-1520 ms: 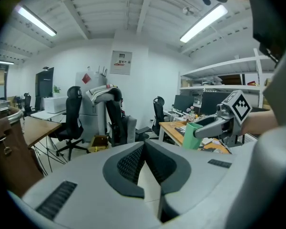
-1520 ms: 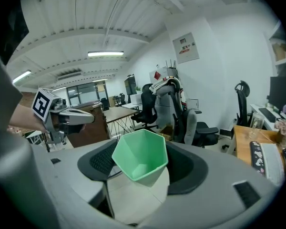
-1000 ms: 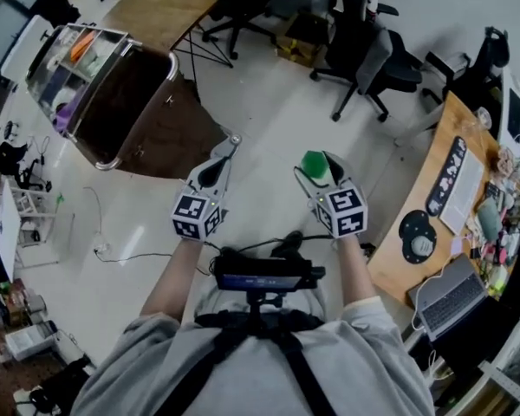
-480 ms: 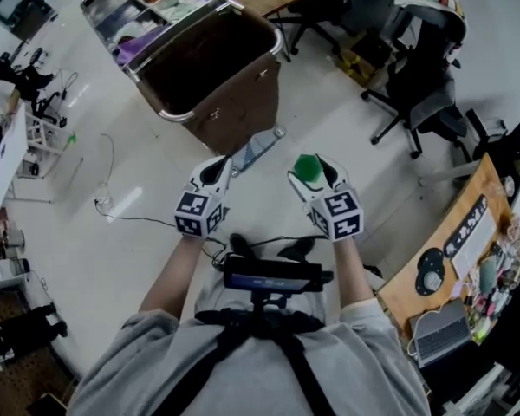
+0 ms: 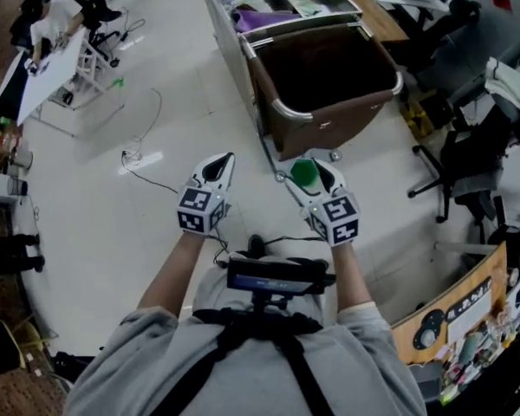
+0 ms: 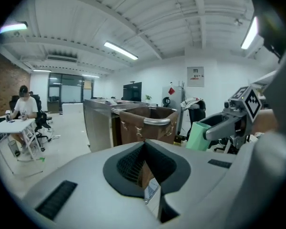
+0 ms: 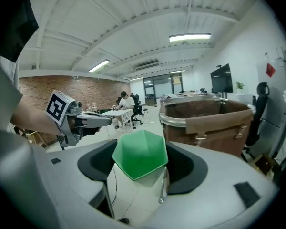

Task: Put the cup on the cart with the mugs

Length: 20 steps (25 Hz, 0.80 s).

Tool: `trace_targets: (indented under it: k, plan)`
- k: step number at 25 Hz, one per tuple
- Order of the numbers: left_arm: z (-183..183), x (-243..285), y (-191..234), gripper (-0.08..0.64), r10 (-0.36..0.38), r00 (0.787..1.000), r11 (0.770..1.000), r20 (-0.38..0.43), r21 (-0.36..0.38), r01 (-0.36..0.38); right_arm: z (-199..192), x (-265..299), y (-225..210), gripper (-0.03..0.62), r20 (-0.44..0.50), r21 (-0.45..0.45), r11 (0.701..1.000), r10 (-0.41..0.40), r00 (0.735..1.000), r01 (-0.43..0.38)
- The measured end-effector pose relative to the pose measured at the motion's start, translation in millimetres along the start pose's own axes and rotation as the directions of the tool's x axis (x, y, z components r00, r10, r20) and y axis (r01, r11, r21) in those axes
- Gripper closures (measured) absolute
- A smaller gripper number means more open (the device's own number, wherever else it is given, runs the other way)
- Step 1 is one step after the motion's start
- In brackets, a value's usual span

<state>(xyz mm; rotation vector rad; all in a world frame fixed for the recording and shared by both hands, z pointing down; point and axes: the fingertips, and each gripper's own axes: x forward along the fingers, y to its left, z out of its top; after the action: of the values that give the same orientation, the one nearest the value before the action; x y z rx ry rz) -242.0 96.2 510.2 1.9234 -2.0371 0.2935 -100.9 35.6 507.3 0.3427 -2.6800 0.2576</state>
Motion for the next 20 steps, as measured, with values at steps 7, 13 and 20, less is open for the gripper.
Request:
trace_targets:
  k: [7, 13, 20]
  plan:
    - [-12.2, -52.7, 96.5, 0.559, 0.177, 0.984, 0.981, 0.007, -0.084, -0.176, 33.2, 84.1, 63.7, 0.273, -0.057, -0.091, 0.984, 0.148, 0.987, -0.153]
    - [-14.7, -55.4, 137.2, 0.558, 0.272, 0.962, 0.954, -0.002, -0.128, -0.270, 55.8, 140.3, 83.0, 0.273, -0.103, -0.148, 0.951, 0.257, 0.961, -0.271]
    - [-8.9, -45.6, 192.2, 0.558, 0.375, 0.927, 0.913, -0.012, -0.167, -0.372, 82.6, 210.5, 91.5, 0.273, -0.147, -0.177, 0.901, 0.374, 0.916, -0.396]
